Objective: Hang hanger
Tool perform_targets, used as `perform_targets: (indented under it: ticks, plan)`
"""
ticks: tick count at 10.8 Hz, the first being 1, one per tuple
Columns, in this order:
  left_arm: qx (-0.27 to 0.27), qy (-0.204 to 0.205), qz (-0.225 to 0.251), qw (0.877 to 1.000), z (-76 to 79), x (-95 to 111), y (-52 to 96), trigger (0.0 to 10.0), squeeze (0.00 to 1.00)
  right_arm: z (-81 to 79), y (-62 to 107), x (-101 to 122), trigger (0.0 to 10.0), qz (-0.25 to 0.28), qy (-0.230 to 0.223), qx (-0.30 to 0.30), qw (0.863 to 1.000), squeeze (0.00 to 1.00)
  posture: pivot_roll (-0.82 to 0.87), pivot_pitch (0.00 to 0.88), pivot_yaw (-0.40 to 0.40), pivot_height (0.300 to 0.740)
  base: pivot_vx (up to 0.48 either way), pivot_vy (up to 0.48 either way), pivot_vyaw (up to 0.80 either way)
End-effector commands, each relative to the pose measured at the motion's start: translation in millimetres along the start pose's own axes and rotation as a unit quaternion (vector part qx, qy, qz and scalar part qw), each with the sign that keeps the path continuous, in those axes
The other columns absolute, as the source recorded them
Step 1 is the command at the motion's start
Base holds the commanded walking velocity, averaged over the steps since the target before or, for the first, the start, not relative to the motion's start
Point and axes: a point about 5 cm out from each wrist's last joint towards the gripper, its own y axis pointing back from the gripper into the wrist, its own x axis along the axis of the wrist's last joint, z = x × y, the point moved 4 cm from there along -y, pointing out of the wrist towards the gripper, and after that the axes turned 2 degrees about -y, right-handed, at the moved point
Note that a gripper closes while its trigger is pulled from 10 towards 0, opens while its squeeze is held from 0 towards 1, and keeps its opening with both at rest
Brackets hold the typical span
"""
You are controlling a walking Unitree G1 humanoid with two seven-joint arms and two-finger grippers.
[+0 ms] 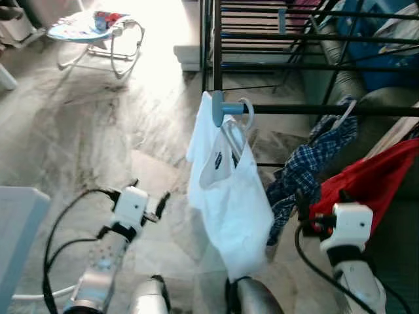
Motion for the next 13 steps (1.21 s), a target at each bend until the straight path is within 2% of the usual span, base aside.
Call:
perform_targets:
  ticks: [1, 2, 3, 4, 5, 6, 7, 8, 9, 10, 11, 12, 13]
  plan:
    - [0.008, -0.005, -0.007, 1.000, -5.6, -2, 6.2, 10.0, 0.00, 4.7, 1.7, 0, 10.0, -0.002, 0.004, -0.014, 1.000, 1.00, -0.11, 0.102, -0.037, 0.740, 0.000, 0.000, 0.00]
    - [0.008, -0.006, 0.003, 1.000, -7.6, 2, 1.1, 10.0, 0.00, 4.4, -5.5, -2, 10.0, 0.005, 0.011, -0.020, 1.000, 1.00, -0.12, 0.123, -0.008, 0.740, 0.000, 0.000, 0.00]
    - [-0.016, -0.019, 0.036, 0.999, -5.6, 25, -27.0, 10.0, 0.00, 8.7, -35.4, 12, 10.0, 0.033, 0.015, -0.040, 0.999, 1.00, -0.14, 0.164, 0.029, 0.740, 0.000, 0.000, 0.00]
    - [-0.027, -0.025, 0.037, 0.999, 1.1, 22, -34.6, 10.0, 0.00, 4.8, -43.6, 4, 10.0, 0.031, 0.047, -0.043, 0.998, 1.00, -0.15, 0.176, 0.003, 0.740, 0.000, 0.000, 0.00]
    - [-0.009, -0.002, 0.054, 0.999, -2.2, 36, -41.1, 10.0, 0.00, 2.0, -55.6, 21, 10.0, 0.045, 0.005, -0.057, 0.997, 1.00, -0.14, 0.130, -0.013, 0.740, 0.000, 0.000, 0.00]
    - [0.003, -0.006, 0.045, 0.999, -2.9, 29, -42.3, 10.0, 0.00, -5.2, -59.4, 28, 10.0, 0.072, 0.060, -0.015, 0.995, 1.00, -0.12, 0.132, -0.014, 0.740, 0.000, 0.000, 0.00]
    - [0.017, 0.000, 0.050, 0.999, -3.3, 29, -42.8, 10.0, 0.00, 15.3, -58.6, 16, 10.0, 0.043, 0.028, -0.063, 0.997, 1.00, -0.09, 0.096, -0.041, 0.740, 0.000, 0.000, 0.00]
    - [0.005, -0.005, 0.068, 0.998, 3.2, 35, -44.1, 10.0, 0.00, 20.6, -56.1, 16, 10.0, 0.052, 0.061, -0.053, 0.995, 1.00, -0.09, 0.094, -0.040, 0.740, 0.000, 0.000, 0.00]
    - [0.026, -0.022, 0.073, 0.997, -2.9, 36, -41.7, 10.0, 0.00, 28.2, -51.0, 9, 10.0, 0.036, 0.040, -0.079, 0.995, 1.00, -0.10, 0.090, -0.028, 0.740, 0.000, 0.000, 0.00]
    - [0.048, -0.020, 0.070, 0.996, -11.9, 36, -39.4, 10.0, 0.00, 24.4, -47.6, 8, 10.0, 0.037, 0.041, -0.075, 0.996, 0.97, -0.11, 0.084, -0.020, 0.740, 0.000, 0.000, 0.00]
    - [0.069, 0.007, 0.037, 0.997, -18.8, 20, -31.4, 10.0, 0.00, 9.4, -38.7, -2, 10.0, 0.022, 0.035, -0.055, 0.998, 0.48, -0.12, 0.102, -0.018, 0.740, 0.000, 0.000, 0.00]
    - [0.059, 0.007, 0.030, 0.998, -9.8, 14, -25.7, 10.0, 0.00, -1.5, -35.0, -3, 10.0, 0.022, 0.032, -0.033, 0.999, 0.02, -0.11, 0.120, -0.018, 0.740, 0.000, 0.000, 0.00]
    - [0.051, 0.006, 0.027, 0.998, -3.7, 12, -22.2, 10.0, 0.00, -2.2, -33.4, -3, 10.0, 0.021, 0.034, -0.032, 0.999, 0.00, -0.11, 0.128, -0.022, 0.740, 0.000, 0.000, 0.00]
